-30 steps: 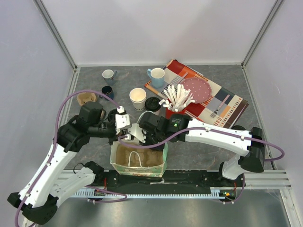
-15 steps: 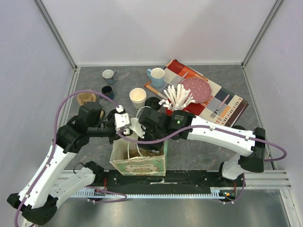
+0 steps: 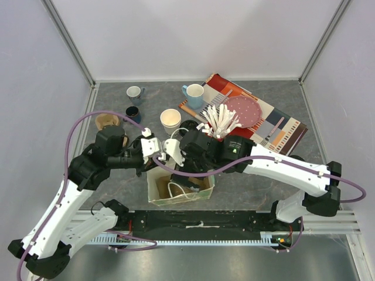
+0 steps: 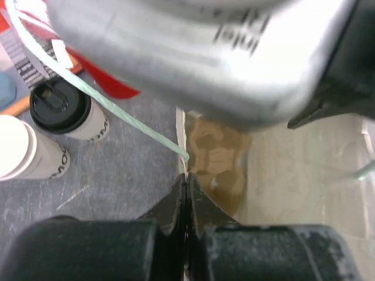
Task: Pack the takeout coffee
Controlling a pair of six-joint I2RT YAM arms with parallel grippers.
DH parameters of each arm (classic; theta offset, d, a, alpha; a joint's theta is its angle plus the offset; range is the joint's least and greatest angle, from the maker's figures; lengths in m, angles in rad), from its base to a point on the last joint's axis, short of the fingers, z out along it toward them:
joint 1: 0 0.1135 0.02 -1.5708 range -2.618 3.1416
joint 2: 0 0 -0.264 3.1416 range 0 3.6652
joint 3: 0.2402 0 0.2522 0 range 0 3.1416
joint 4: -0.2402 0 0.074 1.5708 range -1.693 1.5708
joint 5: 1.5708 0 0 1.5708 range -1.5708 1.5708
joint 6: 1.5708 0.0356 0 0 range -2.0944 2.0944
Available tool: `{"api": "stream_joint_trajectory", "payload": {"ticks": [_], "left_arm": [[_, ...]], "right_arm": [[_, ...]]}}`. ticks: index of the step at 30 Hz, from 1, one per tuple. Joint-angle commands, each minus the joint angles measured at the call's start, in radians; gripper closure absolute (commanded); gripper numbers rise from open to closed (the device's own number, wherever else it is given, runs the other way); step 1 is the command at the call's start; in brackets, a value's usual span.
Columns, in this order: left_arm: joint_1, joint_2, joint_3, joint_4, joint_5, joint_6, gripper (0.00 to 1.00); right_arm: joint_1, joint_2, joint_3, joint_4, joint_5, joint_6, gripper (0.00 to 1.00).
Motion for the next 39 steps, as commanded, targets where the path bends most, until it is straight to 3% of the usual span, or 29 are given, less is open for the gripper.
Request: {"api": "stream_joint_trajectory", "payload": {"ticks": [1, 8, 21, 28, 39], "left_arm": [[-0.001, 0.027, 0.001, -0.030, -0.023, -0.048, 0.98], [-0.001, 0.080, 0.015, -0.014, 0.054, -0.104, 0.98], [-0.001, 0.184, 0.064, -0.007, 0.191, -0.111, 0.98], [-0.001, 0.236, 0.084, 0.006, 0.208, -0.074, 0.98], [-0.001, 0.262, 0.101, -0.004, 0.185, -0.017, 0.98]], "right_arm": [[0.004, -0.129, 0.024, 0.205, 0.042, 0.037, 0.02], [0.006, -0.201, 0.038, 0.211, 0.178, 0.056, 0.02], [0.002, -0.248, 0.058, 0.182, 0.254, 0.080, 0.02], [0.001, -0.305, 0.083, 0.195, 0.364, 0.065, 0.02], [0.001, -0.330, 0.081, 0.218, 0.390, 0.056, 0.02]]}}
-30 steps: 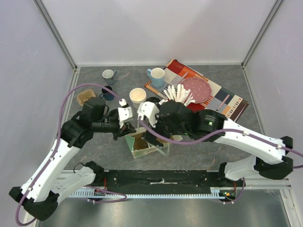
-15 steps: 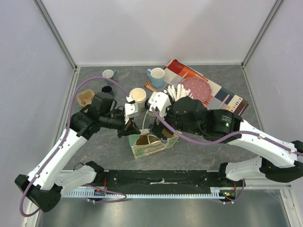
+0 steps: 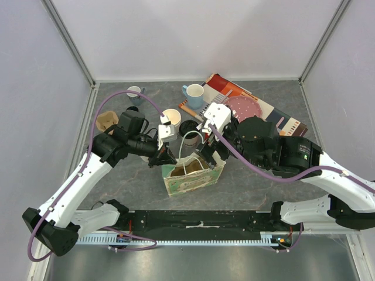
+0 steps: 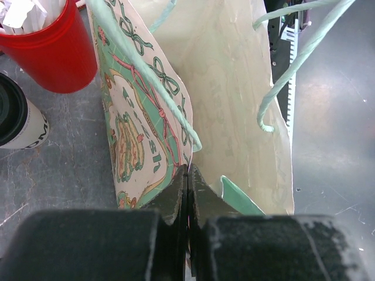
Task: Pack the takeout coffee
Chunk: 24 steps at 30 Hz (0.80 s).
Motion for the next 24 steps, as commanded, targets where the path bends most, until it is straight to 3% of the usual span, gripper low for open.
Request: {"api": "stream_joint_trajectory", "payload": {"ticks": [1, 3, 13, 24], "left_arm": [[0.000, 0.000, 0.029, -0.018, 0.003, 0.050, 0.98], [0.000, 0.000, 0.030, -0.016, -0.011, 0.055, 0.96], [0.000, -0.020, 0.047, -0.019, -0.057, 0.047, 0.49], [0.000, -0.044, 0.119, -0.022, -0.106, 0.022, 0.32]], "right_arm": [[0.001, -0.017, 0.025, 0.048, 0.019, -0.003, 0.02], [0.001, -0.012, 0.022, 0.048, 0.019, -0.004, 0.02], [0.002, 0.014, 0.026, 0.046, 0.004, -0.017, 0.02], [0.001, 0.057, 0.052, 0.048, -0.021, -0.044, 0.02]]}}
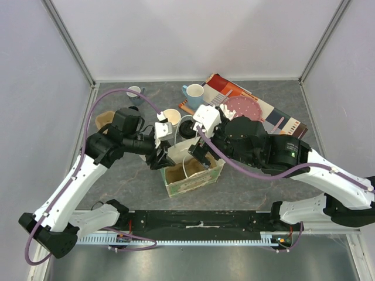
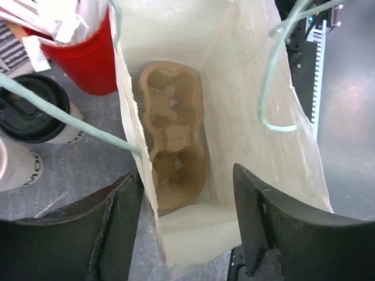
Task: Pack the takeout coffee
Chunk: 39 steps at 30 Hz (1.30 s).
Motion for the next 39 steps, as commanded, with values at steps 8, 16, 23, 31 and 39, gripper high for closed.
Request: {"api": "stream_joint_trajectory", "payload": {"ticks": [8, 16, 23, 31, 39], "left_arm": [[0.002, -0.035, 0.119, 0.006, -0.051, -0.074, 0.12], [0.022, -0.044, 0.159, 0.026, -0.084, -0.146, 0.00], [0.045, -0.077, 0.187, 0.056, -0.151, -0.231, 0.00], [0.346, 0.043, 0.168, 0.011, -0.084, -0.140, 0.05], [0.539, 0.384, 0.378, -0.229, 0.316, 0.311, 0.16]], "right_arm": [[-0.008, 0.037, 0.080, 0.056, -0.036, -0.050, 0.02], [-0.050, 0.048, 0.083, 0.070, -0.067, -0.069, 0.02], [-0.120, 0.040, 0.076, 0.134, -0.137, -0.077, 0.02], [-0.321, 0.063, 0.073, 0.275, -0.264, -0.116, 0.02], [-0.627, 0.217, 0.197, 0.314, -0.623, -0.092, 0.02]]}}
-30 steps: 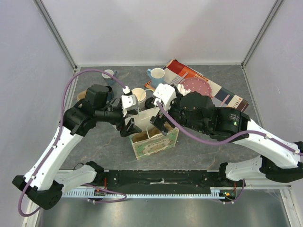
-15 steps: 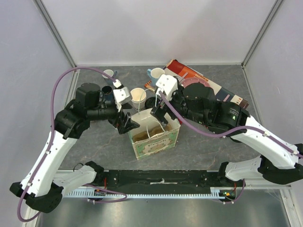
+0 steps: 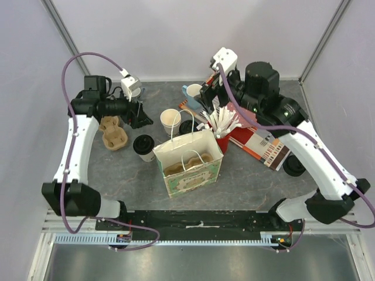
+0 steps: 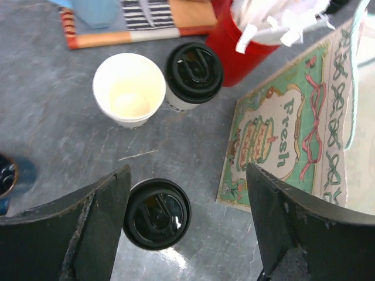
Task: Pack the takeout coffee
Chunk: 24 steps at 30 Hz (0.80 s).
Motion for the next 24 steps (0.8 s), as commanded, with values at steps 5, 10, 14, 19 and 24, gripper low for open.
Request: {"api": "stream_joint_trajectory", "payload": {"ticks": [5, 10, 14, 19, 24], "left_arm": [[0.011, 0.222, 0.270, -0.499, 0.261, 0.736, 0.21], [0.045, 0.255, 0.265, -0.618, 0.171, 1.041, 0.30], [0.042, 0.239, 0.217, -0.618, 0.073, 1.223, 0.35], [0.039, 0.221, 0.131, -0.618, -0.071, 1.420, 0.33], [0.039, 0.227, 0.090, -0.618, -0.118, 1.564, 0.33]], "right_arm": [[-0.229, 0.105, 0.043, 0.155, -0.392, 0.123, 0.02], [-0.246, 0.086, -0.008, 0.172, -0.407, 0.279, 0.02], [-0.254, 0.097, 0.009, 0.120, -0.372, 0.366, 0.02], [-0.254, 0.115, 0.026, 0.039, -0.332, 0.436, 0.02], [-0.254, 0.140, 0.013, -0.015, -0.327, 0.510, 0.03]]}}
